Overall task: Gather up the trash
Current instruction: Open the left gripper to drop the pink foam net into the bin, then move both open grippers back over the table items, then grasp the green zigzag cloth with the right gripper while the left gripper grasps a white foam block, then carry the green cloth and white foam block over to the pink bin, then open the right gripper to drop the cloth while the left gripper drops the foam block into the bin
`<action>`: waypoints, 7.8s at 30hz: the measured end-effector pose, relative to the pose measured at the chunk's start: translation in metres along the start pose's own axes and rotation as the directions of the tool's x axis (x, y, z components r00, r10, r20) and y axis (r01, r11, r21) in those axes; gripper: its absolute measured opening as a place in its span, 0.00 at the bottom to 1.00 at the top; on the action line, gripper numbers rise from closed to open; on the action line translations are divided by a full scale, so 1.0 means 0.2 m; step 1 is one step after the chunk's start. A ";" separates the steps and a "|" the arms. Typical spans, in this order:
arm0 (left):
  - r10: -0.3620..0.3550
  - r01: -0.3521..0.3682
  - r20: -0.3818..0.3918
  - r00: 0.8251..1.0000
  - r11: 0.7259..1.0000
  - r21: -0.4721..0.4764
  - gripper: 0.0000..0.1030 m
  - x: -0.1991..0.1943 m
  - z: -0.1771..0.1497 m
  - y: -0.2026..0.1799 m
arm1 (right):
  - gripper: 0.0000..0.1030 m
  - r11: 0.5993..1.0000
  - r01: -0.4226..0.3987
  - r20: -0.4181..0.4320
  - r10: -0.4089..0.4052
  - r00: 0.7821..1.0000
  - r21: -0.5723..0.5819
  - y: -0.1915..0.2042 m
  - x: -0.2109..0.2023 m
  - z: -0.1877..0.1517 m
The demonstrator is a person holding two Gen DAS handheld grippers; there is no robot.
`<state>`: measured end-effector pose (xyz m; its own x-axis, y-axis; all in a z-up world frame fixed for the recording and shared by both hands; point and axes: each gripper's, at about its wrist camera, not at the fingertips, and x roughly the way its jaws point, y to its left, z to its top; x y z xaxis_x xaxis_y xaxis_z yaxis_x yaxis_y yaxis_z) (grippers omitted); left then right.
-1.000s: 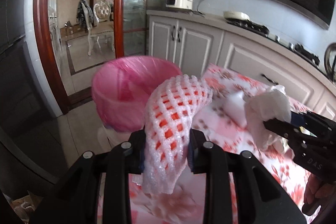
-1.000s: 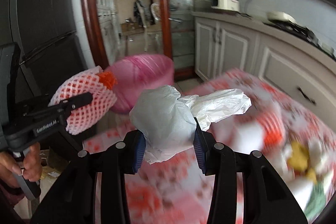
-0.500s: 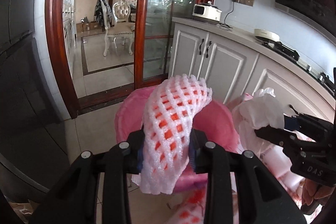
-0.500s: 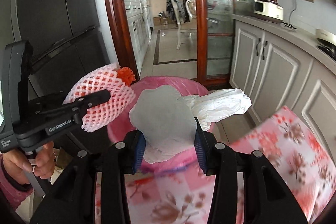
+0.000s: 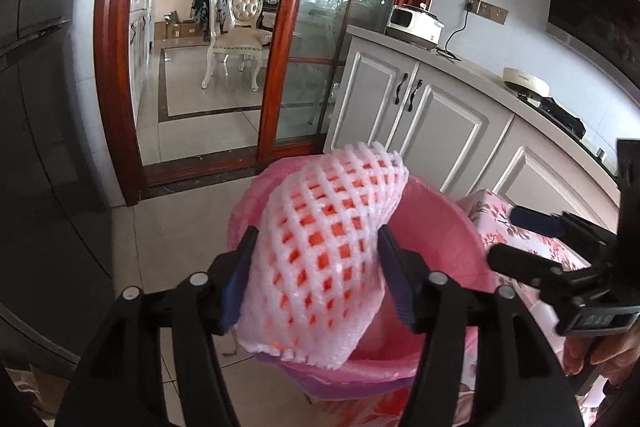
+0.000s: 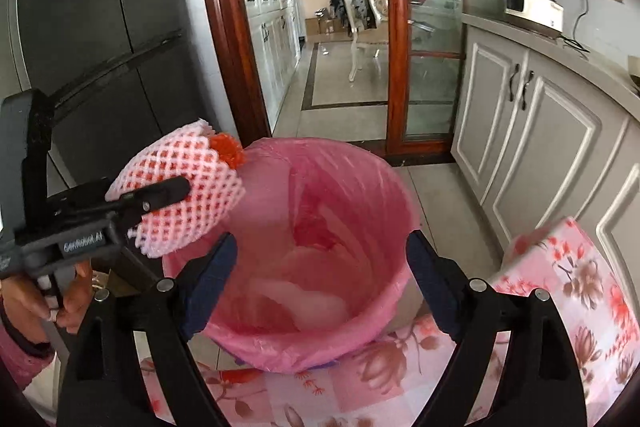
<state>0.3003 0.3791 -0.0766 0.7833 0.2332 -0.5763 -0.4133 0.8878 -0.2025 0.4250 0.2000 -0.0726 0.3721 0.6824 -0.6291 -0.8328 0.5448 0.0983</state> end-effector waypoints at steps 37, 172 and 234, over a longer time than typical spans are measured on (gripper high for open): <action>-0.148 0.156 -0.047 0.988 0.946 0.286 0.91 -0.66 -1.06 -1.36 | 0.82 0.792 0.467 0.001 -0.508 0.861 0.394 -0.31 -1.58 -1.47; -0.042 0.057 -0.086 0.995 0.980 0.189 0.64 -0.18 -0.74 -0.90 | 0.13 0.919 0.200 0.027 -0.222 0.975 0.340 -0.18 -0.99 -1.02; 0.041 -0.041 0.087 0.995 0.999 -0.005 0.79 -0.02 -0.03 -0.10 | 0.40 0.970 -0.066 0.084 0.047 0.995 0.233 -0.11 -0.03 -0.10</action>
<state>0.3025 0.3572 -0.0748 0.8028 0.3031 -0.5135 -0.4476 0.8753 -0.1831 0.4338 0.1743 -0.0870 0.3651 0.7458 -0.5572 -0.7370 0.5973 0.3165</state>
